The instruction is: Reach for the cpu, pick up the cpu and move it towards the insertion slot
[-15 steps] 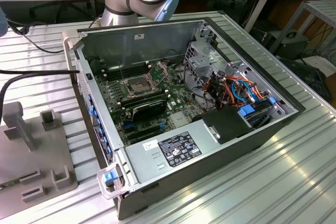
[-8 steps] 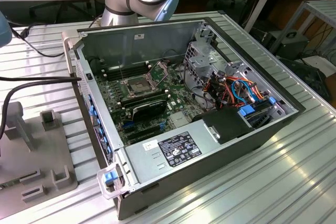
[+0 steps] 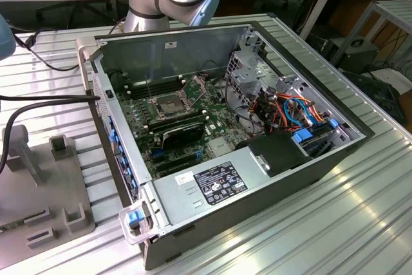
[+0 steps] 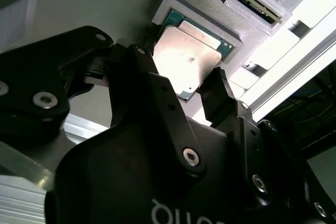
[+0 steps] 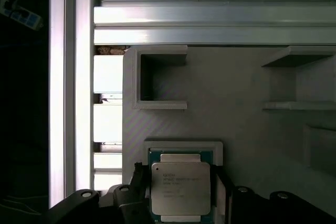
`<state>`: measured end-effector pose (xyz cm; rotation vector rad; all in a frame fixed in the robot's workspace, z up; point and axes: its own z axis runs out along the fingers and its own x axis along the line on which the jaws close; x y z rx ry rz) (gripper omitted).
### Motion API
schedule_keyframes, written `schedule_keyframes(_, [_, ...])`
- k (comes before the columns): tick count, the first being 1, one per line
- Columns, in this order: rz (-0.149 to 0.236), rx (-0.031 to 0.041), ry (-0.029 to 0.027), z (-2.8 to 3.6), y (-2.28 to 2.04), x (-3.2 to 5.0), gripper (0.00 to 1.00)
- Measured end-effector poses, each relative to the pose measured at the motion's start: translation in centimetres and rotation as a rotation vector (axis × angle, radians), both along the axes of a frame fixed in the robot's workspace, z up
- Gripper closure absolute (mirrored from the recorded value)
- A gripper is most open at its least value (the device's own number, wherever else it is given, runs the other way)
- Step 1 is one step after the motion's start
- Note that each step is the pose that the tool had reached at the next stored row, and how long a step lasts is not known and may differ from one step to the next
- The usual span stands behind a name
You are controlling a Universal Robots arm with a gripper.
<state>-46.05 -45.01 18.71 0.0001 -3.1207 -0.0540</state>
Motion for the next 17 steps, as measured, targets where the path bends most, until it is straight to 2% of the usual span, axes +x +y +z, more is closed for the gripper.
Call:
schedule_keyframes(5, [0.0,0.0,0.0,0.0,0.0,0.0,0.39])
schedule_keyframes(7, [0.0,0.0,0.0,0.0,0.0,0.0,0.4])
schedule_keyframes(8, [0.0,-0.0001,0.0,0.0,0.0,0.0,0.45])
schedule_keyframes(11, [0.0,0.0,-0.0001,0.02,0.01,0.01,0.45])
schedule_keyframes(17, [0.0,0.0,-0.0001,0.51,0.0,0.01,0.45])
